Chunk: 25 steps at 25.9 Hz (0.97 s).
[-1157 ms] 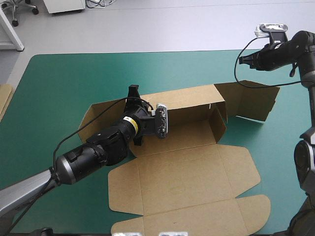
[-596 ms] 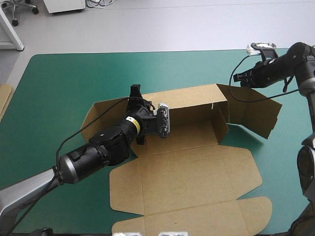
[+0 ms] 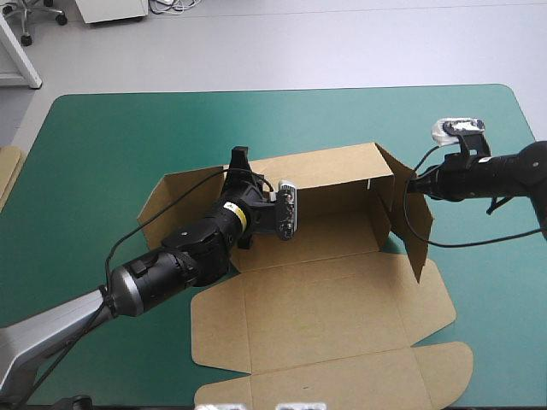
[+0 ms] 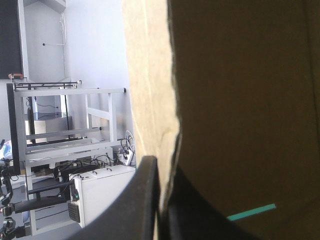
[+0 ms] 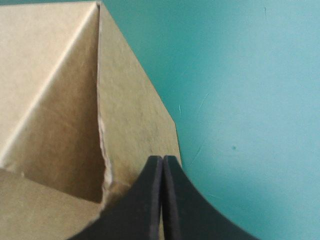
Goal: Fold the box
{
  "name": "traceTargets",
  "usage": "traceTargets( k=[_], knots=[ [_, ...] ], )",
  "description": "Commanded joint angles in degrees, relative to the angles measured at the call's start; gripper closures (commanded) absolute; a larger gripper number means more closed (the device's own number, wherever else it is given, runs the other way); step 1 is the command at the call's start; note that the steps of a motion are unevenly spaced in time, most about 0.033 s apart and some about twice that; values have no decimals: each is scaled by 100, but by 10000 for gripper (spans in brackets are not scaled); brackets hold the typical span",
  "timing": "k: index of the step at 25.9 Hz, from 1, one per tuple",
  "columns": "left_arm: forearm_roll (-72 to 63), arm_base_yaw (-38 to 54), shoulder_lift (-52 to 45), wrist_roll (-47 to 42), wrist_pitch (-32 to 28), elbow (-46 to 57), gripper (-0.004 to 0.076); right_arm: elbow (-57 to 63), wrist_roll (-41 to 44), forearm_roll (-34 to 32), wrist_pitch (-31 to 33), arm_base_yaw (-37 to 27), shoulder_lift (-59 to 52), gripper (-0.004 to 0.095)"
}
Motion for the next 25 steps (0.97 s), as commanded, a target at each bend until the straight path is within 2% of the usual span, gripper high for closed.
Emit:
traceTargets(
  k=[1, 10, 15, 20, 22, 23, 25],
  knots=[
    [-62, -52, -129, -118, -265, -132, 734, 464, -667, 530, -598, -35, -568, 928],
    [-62, -52, -82, -141, -285, -132, 734, 2022, -2958, 2026, -1640, -35, -1569, 928],
    [-62, -52, -72, -141, -285, -132, 734, 2599, -4303, 3020, -1576, -35, -1629, 928],
    [-74, -52, -72, -141, -285, -132, 734, 2807, -4773, 3115, -1128, -35, -1629, 894],
    [-84, -52, -72, -169, -285, -132, 734, 2807, -5040, 3236, -1116, -35, -1629, 762],
    [-84, -52, -72, -169, -285, -132, 734, 2807, -5078, 3291, -1172, -35, -1629, 607],
    [-84, -52, -72, -169, -285, -132, 734, 2807, -5162, 3387, -1329, -24, -1629, 406]
  ],
)
